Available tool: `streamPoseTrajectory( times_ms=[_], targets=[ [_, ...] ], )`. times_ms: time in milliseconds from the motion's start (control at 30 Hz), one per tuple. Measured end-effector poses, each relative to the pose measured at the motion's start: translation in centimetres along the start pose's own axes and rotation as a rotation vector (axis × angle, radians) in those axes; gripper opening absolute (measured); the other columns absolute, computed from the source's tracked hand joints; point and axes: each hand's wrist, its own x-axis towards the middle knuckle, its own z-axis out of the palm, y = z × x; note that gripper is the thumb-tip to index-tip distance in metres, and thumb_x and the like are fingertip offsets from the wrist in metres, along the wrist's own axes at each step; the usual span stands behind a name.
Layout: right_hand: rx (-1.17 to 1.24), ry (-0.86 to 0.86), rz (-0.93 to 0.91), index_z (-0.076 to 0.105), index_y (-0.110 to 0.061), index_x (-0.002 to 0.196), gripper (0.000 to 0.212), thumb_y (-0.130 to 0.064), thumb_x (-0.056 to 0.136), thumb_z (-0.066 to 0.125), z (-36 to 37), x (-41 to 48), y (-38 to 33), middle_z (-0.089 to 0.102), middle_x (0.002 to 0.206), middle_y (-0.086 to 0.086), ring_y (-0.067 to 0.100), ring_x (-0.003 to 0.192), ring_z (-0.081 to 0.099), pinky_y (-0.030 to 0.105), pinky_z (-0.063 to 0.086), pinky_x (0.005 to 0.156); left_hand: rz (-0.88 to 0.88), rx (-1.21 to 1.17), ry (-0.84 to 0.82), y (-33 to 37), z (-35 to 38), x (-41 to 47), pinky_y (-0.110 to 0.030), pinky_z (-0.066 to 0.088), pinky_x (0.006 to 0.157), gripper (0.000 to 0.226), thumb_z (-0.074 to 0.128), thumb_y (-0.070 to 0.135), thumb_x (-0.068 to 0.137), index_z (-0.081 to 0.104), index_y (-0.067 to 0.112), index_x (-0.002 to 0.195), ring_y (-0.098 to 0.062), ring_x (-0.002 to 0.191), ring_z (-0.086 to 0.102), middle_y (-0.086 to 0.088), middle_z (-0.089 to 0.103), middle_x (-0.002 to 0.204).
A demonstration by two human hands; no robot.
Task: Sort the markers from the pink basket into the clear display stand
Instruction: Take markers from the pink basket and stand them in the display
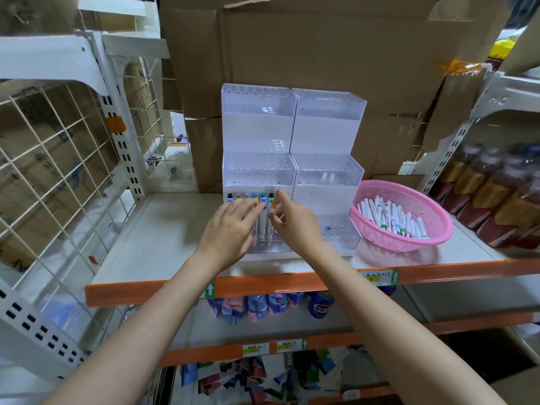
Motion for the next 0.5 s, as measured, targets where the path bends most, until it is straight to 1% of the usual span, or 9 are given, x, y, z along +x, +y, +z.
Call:
streamPoseTrajectory(
  times_ms=[67,133,200,267,333,400,500],
  targets=[
    [-0.014,-0.009,-0.008,0.044,-0.015,0.109,0.022,-0.023,0.093,0.056,-0.3,0.0,0.0,0.065,0.087,0.002,0.028,0.072,0.059,0.033,0.045,0.060,-0.009,-0.005,-0.008,0.0,-0.2,0.1,-0.041,0.043,0.099,0.060,0.071,0.013,0.074,0.054,0.008,0.131,-0.030,0.114,0.054,-0.011,0.058,0.123],
    [0.005,-0.003,-0.026,0.044,-0.014,0.113,0.026,-0.026,0.093,0.057,-0.7,-0.3,-0.1,0.064,0.093,0.002,0.023,0.072,0.057,0.033,0.044,0.059,-0.030,-0.023,-0.013,0.2,-0.4,0.4,-0.040,0.044,0.096,0.054,0.068,0.022,0.076,0.057,0.010,0.128,-0.030,0.112,0.055,-0.010,0.059,0.121],
    [0.045,0.024,-0.036,0.046,-0.012,0.116,0.030,-0.028,0.094,0.058,-1.3,-0.7,0.1,0.063,0.101,0.003,0.018,0.074,0.051,0.032,0.041,0.059,-0.064,-0.066,-0.022,0.5,-0.7,0.9,-0.039,0.046,0.092,0.051,0.056,0.036,0.080,0.059,0.012,0.124,-0.028,0.110,0.056,-0.008,0.059,0.118],
    [0.040,0.040,-0.036,0.047,-0.012,0.117,0.032,-0.031,0.093,0.058,-2.1,-0.9,0.6,0.061,0.107,0.002,0.020,0.081,0.055,0.034,0.044,0.061,-0.083,-0.089,-0.036,0.9,-0.8,1.5,-0.038,0.045,0.088,0.054,0.046,0.046,0.080,0.060,0.013,0.121,-0.026,0.108,0.056,-0.006,0.059,0.115],
    [0.002,0.043,-0.025,0.048,-0.013,0.118,0.033,-0.031,0.093,0.059,-2.8,-1.0,1.3,0.060,0.112,0.002,0.024,0.093,0.058,0.037,0.048,0.064,-0.078,-0.095,-0.029,1.4,-0.8,2.3,-0.037,0.045,0.087,0.055,0.044,0.049,0.081,0.061,0.014,0.119,-0.024,0.106,0.056,-0.005,0.059,0.113],
    [-0.060,0.059,-0.001,0.050,-0.013,0.119,0.035,-0.033,0.092,0.059,-3.5,-1.1,2.3,0.059,0.113,0.004,0.026,0.102,0.057,0.039,0.049,0.067,-0.063,-0.112,-0.019,2.2,-0.7,3.3,-0.038,0.045,0.084,0.054,0.044,0.049,0.082,0.061,0.015,0.119,-0.024,0.103,0.057,-0.004,0.059,0.111],
    [-0.145,0.103,0.053,0.052,-0.013,0.118,0.039,-0.038,0.089,0.061,-4.7,-1.5,4.4,0.060,0.111,0.005,0.029,0.102,0.058,0.038,0.049,0.066,-0.020,-0.162,-0.010,4.1,-0.4,5.1,-0.038,0.044,0.084,0.053,0.045,0.050,0.083,0.060,0.016,0.121,-0.023,0.103,0.056,-0.003,0.059,0.111]
  ],
)
